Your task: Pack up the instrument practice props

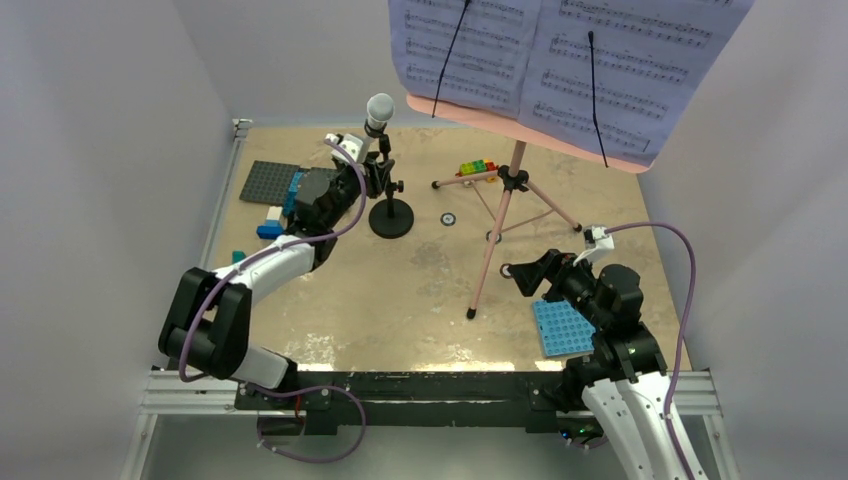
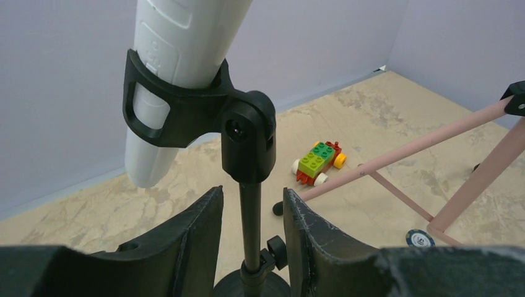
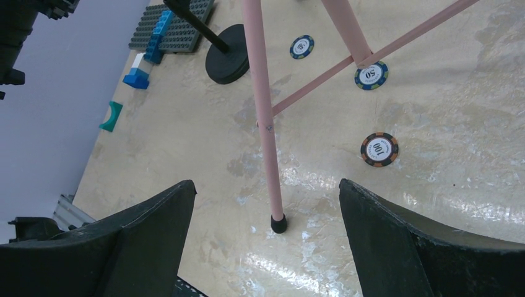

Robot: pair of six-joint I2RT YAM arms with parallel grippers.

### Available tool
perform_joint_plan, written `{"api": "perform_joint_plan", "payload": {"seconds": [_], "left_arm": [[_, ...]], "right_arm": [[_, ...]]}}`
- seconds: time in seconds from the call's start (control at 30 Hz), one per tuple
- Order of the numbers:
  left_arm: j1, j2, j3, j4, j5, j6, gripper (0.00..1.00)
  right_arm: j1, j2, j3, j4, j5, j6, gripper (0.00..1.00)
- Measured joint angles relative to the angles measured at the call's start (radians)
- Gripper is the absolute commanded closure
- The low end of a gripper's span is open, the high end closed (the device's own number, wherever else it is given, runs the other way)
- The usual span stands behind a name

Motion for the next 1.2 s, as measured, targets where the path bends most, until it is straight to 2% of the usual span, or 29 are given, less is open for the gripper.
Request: {"api": "perform_joint_plan", "payload": {"seconds": [0.17, 0.5, 0.63, 0.9, 1.2], "left_arm": [[0.000, 0.023, 0.000, -0.005, -0.018, 0.003, 0.55], [0.000, 0.062, 0.006, 0.000, -0.021, 0.003, 0.61], [0.000, 0.076, 0.020, 0.004, -0.021, 0.003, 0.67], [0.000, 0.087, 0.024, 0.012, -0.012, 0.001, 0.99], [0.000, 0.021, -0.026, -0.003, 0.001, 0.001, 1.00]], "right_arm": [[0.000, 0.000, 0.000, 0.000, 0.000, 0.000, 0.09], [0.000, 0.008, 0.000, 0.001, 0.000, 0.000, 0.09], [0.000, 0.008, 0.000, 0.001, 0.000, 0.000, 0.09], [0.000, 0.008, 0.000, 0.001, 0.000, 0.001, 0.09], [0.000, 0.007, 0.000, 0.001, 0.000, 0.003, 0.09]]}}
